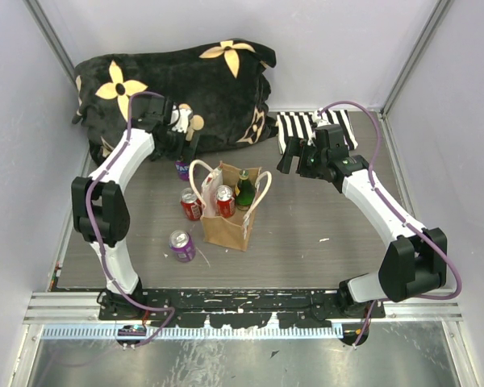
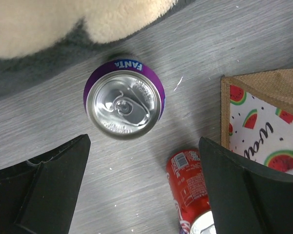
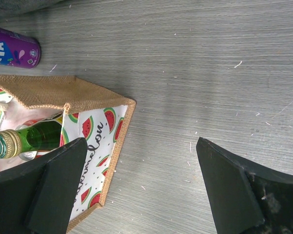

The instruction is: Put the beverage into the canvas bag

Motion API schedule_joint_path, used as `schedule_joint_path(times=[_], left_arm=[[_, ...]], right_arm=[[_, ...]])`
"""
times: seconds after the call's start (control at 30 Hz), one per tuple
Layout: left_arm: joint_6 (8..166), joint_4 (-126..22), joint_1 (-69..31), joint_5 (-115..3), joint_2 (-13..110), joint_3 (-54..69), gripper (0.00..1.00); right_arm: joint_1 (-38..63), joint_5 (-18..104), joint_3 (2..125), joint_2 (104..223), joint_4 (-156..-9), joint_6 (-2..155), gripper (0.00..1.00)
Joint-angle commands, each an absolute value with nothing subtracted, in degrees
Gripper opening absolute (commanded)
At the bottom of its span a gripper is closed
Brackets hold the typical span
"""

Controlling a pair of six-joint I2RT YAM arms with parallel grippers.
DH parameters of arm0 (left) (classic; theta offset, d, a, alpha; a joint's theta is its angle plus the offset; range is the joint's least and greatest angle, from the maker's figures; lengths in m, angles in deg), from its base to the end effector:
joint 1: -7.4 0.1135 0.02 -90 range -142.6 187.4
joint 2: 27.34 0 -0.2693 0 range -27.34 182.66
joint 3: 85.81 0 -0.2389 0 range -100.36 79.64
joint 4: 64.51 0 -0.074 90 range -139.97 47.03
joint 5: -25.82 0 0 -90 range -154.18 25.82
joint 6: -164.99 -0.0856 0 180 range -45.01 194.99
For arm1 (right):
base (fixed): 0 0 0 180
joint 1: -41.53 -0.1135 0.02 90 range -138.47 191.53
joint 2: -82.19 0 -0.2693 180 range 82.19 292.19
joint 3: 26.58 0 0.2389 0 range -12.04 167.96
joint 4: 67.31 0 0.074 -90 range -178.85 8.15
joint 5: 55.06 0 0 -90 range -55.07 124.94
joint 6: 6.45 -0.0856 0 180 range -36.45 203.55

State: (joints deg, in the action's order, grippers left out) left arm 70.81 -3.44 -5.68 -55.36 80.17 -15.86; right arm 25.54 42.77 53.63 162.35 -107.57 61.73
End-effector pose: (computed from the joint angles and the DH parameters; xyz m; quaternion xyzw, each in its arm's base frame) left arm 0.4085 -0.1084 0.2456 0.1646 0.9457 -0.0948 0.2638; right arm 0.3180 0.1033 0.2765 0.0173 0.9053 0.1947 0.3773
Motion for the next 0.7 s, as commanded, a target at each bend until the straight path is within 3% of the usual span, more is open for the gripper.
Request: schedule_joint_path(times=[0.0,0.17,0.33,0.67], left_arm=[[71.3,-8.0,-6.1,-56.7,82.5,-15.3,0.99],[72.2,-10.4,-6.2,-58.6,84.9,-15.4,1.00],[72.9,-13.6,-6.1,-60.2,85.4,-13.9,0.86],[72.6,-15.5,-6.2,-60.8,80.7,-10.2,0.05]], right_arm=[[25.8,43.0,56.0,162.4,-106.8,61.8,1.00],[25.7,43.0,56.2,162.7,-107.0,61.9,1.00],[25.8,43.0,56.4,162.8,-107.1,62.0,1.00],[25.8,43.0,55.9,162.7,-107.0,61.8,1.00]])
